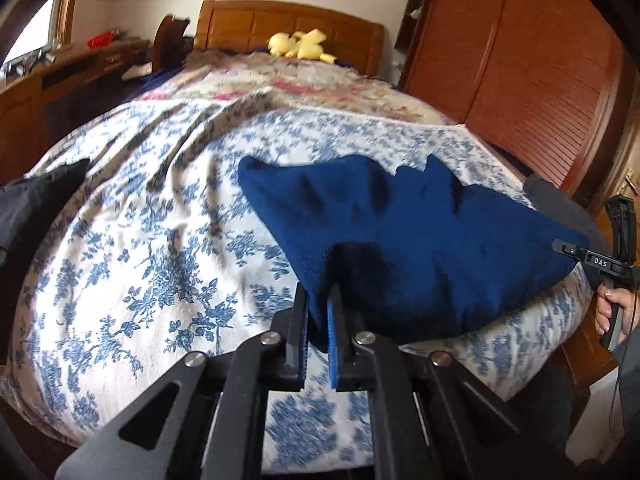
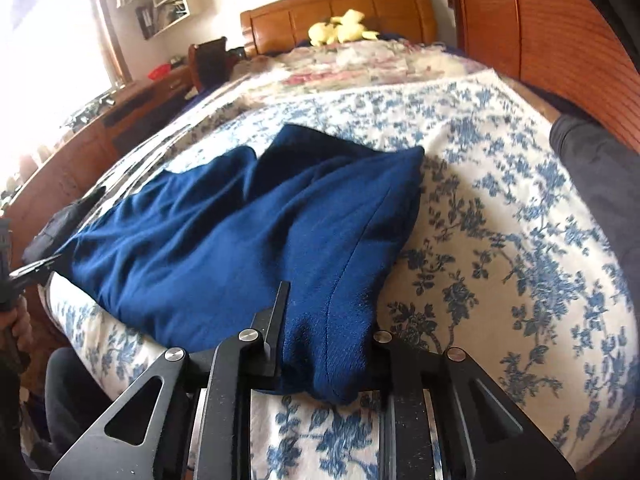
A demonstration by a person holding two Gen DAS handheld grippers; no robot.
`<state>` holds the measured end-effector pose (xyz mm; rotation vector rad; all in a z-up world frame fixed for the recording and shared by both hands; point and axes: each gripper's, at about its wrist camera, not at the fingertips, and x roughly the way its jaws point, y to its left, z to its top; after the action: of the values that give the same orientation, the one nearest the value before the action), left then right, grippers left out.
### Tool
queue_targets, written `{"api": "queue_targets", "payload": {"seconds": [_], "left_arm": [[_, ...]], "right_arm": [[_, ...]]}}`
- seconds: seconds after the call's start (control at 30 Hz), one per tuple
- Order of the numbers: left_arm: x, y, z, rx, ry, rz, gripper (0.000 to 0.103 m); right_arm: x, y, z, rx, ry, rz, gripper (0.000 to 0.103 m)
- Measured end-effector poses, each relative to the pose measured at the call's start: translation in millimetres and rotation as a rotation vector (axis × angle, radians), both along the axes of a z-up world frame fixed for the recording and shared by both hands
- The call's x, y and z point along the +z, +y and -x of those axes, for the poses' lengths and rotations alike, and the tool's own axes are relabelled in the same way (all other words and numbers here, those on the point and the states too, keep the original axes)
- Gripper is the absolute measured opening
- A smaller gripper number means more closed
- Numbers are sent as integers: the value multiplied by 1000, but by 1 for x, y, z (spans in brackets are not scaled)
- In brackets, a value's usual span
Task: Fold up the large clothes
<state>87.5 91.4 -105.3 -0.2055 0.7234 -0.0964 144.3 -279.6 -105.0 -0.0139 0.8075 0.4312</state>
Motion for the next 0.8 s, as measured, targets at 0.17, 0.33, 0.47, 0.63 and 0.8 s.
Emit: {"api": "queue_targets", "payload": {"seconds": [0.17, 0.33, 0.47, 0.63, 0.8], "left_arm": [[14, -12, 28, -32, -33, -8, 5], [4, -21, 44, -25, -18, -31, 5], [-6, -20, 46, -6, 0, -37, 5], [-12, -24, 53, 14, 10, -40, 5], [-14, -26, 51, 22, 21, -52, 6]], "right_arm": [[13, -14, 27, 10, -26, 3, 19], [5, -25, 46, 22, 17, 42, 23], [-13, -31, 50, -32, 57, 92, 42], [-14, -46, 67, -91, 34, 107, 57], [5, -50, 82, -95, -29, 114, 58]]}}
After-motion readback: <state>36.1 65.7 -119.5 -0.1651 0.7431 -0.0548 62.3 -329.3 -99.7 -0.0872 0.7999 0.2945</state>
